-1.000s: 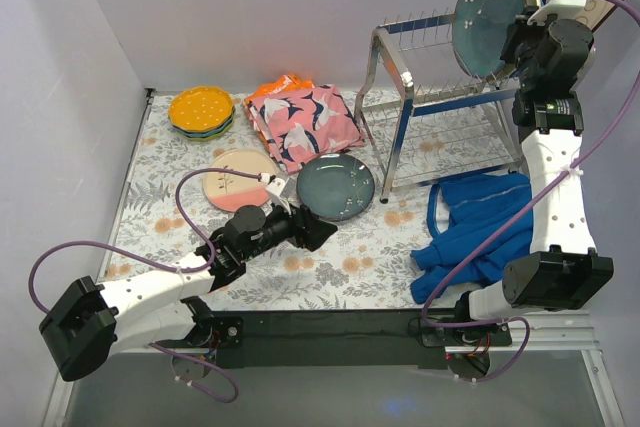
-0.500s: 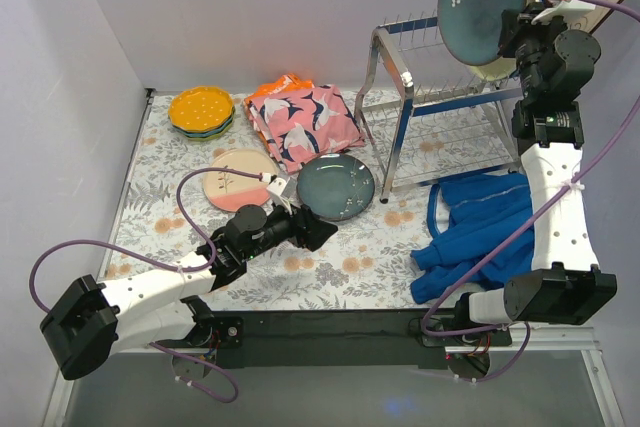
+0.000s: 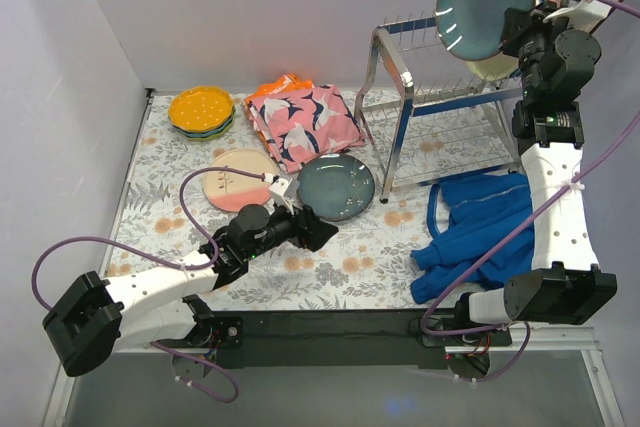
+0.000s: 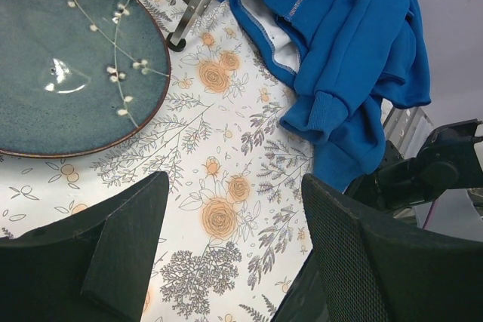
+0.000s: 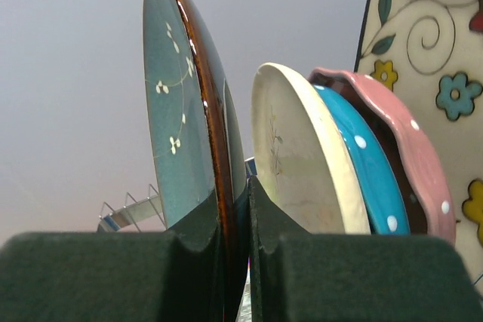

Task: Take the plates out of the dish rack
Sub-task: Unload the plate from the dish rack, then place the plate at the center of the board.

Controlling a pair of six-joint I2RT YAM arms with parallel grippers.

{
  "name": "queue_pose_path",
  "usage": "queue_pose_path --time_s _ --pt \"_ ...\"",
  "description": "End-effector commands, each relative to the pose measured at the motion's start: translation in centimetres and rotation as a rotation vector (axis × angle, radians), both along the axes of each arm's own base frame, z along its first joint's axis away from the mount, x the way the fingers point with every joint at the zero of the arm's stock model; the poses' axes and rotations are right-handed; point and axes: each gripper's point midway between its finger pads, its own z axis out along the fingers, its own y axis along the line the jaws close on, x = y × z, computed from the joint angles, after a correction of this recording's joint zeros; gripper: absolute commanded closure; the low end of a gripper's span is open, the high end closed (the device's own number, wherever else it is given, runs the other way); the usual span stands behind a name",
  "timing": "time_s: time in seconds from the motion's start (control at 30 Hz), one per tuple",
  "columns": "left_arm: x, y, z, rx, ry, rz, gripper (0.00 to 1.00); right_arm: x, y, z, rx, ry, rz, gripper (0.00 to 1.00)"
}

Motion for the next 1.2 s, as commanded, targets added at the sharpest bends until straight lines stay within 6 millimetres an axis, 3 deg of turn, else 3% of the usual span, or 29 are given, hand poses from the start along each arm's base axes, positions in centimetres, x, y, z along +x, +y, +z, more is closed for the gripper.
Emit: queue_pose_path --time_s 0.0,0.07,0.3,0.5,0.63,0.9,1.07,1.17 --pt "0.4 -0.2 2.4 -0.038 -0.055 0.007 0.31 -4.5 -0.2 9.4 0.257 -0.297 0.035 0.99" --pt "0.4 -0.2 2.5 -0.039 -0.056 0.008 0.31 -4.4 0.1 9.0 0.315 -0.278 0.063 0.99" --pt "0.4 0.1 2.8 -0.047 -0.061 0.016 0.31 -5.4 0.5 10.8 0.498 -0.304 0.129 0.99" --pt "0.5 1.1 3.5 -0.08 -0.075 0.066 0.31 -4.9 2.9 9.9 0.635 -0.229 0.285 0.99" --pt "0.9 2.2 4.2 -0.118 -0.086 0.129 0.31 -6.1 3.4 10.5 0.673 -0.236 0.332 0.99" --pt "1.0 3.4 6.0 -0.186 -0.081 0.19 0.31 -8.3 9.2 10.5 0.722 -0.151 0.585 0.99" --pt "-0.4 3.9 9.6 -0.313 -0.038 0.171 0.31 -10.8 12.8 10.7 0.72 -0.104 0.734 0.99" --pt "-1.3 4.9 12.3 -0.376 0.004 0.184 0.31 -12.0 15.3 9.4 0.721 -0.044 0.814 0.99"
